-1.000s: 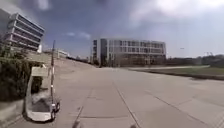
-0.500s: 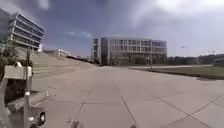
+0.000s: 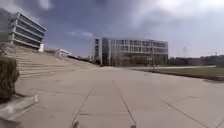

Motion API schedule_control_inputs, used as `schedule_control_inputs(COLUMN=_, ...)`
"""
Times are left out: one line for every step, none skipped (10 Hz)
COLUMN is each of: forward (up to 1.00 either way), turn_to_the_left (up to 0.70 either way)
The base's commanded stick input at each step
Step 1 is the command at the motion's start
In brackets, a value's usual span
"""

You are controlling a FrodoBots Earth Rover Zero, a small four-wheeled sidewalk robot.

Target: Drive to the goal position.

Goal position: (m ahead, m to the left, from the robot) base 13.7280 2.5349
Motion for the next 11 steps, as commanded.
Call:
schedule_control_inputs(forward=0.7, turn_to_the_left=0.18)
schedule_control_inputs(forward=0.7, turn_to_the_left=0.04)
schedule_control_inputs(forward=0.7, turn_to_the_left=0.0)
schedule_control_inputs(forward=0.7, turn_to_the_left=0.0)
schedule_control_inputs(forward=0.7, turn_to_the_left=0.0)
schedule_control_inputs(forward=0.7, turn_to_the_left=0.0)
schedule_control_inputs(forward=0.7, turn_to_the_left=0.0)
schedule_control_inputs(forward=0.7, turn_to_the_left=0.0)
schedule_control_inputs(forward=0.7, turn_to_the_left=0.0)
schedule_control_inputs(forward=0.7, turn_to_the_left=0.0)
schedule_control_inputs(forward=0.7, turn_to_the_left=0.0)
